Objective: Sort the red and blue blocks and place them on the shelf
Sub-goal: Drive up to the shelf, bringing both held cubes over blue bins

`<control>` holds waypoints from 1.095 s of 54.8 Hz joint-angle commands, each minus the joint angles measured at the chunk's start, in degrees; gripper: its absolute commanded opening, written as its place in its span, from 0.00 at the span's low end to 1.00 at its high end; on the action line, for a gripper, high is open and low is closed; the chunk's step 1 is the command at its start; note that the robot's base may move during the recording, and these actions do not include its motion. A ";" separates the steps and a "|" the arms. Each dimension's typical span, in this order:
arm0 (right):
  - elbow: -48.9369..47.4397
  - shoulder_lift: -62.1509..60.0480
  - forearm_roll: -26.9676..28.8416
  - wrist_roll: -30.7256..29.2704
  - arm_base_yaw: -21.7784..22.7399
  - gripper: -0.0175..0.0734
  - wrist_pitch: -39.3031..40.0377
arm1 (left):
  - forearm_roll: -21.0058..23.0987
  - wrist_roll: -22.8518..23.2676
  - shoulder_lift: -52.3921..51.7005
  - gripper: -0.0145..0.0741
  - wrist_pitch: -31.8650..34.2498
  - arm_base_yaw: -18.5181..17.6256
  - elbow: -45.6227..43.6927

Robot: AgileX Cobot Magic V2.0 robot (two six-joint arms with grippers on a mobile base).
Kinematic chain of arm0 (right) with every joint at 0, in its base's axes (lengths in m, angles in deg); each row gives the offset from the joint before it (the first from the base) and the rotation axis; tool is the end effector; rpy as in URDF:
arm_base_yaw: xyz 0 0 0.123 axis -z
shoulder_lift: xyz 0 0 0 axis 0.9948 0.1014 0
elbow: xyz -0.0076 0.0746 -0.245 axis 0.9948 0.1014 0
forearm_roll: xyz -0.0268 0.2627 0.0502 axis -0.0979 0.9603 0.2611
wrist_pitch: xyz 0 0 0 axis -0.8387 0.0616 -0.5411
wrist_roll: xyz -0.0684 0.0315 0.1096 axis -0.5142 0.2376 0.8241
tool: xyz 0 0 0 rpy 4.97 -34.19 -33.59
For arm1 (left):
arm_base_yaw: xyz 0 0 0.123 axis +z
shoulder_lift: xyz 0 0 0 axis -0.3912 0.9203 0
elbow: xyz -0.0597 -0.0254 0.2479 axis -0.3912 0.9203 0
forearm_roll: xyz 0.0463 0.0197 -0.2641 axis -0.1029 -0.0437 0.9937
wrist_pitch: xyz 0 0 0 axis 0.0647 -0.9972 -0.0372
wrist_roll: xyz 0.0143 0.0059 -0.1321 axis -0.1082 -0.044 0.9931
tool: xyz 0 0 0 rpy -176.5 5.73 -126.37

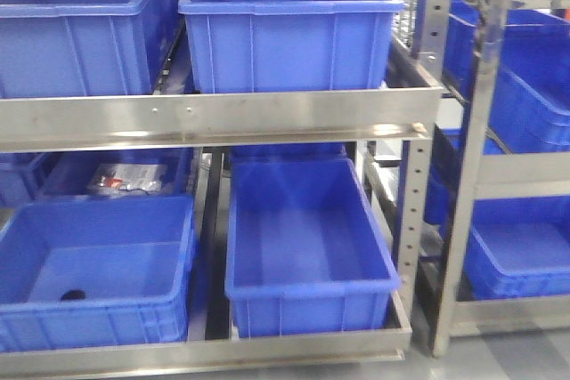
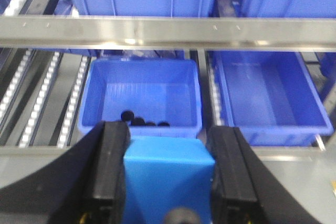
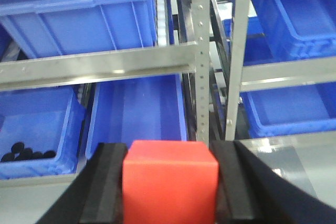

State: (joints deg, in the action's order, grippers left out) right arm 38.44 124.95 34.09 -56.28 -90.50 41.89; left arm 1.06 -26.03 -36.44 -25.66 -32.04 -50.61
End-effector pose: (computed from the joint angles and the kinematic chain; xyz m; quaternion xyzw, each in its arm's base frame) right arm 0.2352 0.0260 0.3131 0.0206 0.8039 0.0805 0.5890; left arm 0.1906 -0.0120 0.2738 -0.0249 0.8215 -0.0245 0.5692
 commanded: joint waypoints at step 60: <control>-1.62 -0.45 -0.65 -0.11 0.37 0.26 4.96 | -0.65 -0.06 0.36 0.25 4.60 -0.46 -1.57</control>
State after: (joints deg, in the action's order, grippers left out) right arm 38.44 124.95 34.09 -56.28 -90.50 41.89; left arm 1.06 -26.12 -36.44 -25.66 -32.04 -50.61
